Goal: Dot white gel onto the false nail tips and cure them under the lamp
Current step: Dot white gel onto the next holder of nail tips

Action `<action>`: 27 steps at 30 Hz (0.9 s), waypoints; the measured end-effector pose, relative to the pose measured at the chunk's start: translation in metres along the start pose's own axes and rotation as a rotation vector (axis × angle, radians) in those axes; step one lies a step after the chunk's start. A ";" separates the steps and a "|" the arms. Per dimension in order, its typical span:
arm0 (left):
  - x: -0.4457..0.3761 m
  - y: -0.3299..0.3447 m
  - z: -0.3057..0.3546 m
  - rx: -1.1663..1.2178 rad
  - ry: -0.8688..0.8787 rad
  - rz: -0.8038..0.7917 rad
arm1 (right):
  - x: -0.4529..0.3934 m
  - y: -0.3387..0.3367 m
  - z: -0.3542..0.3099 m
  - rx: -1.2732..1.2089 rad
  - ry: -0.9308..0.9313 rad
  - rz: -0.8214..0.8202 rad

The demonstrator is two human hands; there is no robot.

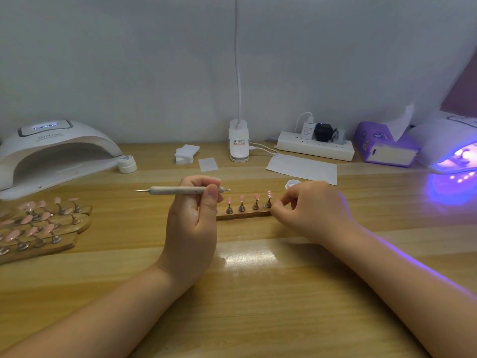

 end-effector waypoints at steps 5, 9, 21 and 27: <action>0.000 0.000 0.001 0.006 0.004 -0.001 | -0.006 -0.031 0.016 0.064 -0.076 0.339; 0.001 0.000 0.001 0.016 -0.003 -0.007 | -0.017 -0.011 0.049 -0.101 0.034 0.150; 0.001 0.001 0.003 0.000 0.003 -0.014 | -0.024 0.020 0.064 -0.289 0.100 -0.047; 0.000 0.002 0.009 0.004 -0.014 -0.032 | -0.021 0.009 0.065 -0.360 0.096 0.082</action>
Point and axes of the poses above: each hand's wrist, its own x-axis away from the middle knuckle, its own y-axis out of the palm, z = x × y, the point moved 6 cm from there along -x, towards the middle knuckle, and after that the axes turned 1 degree about -x, right-handed, at the moved point
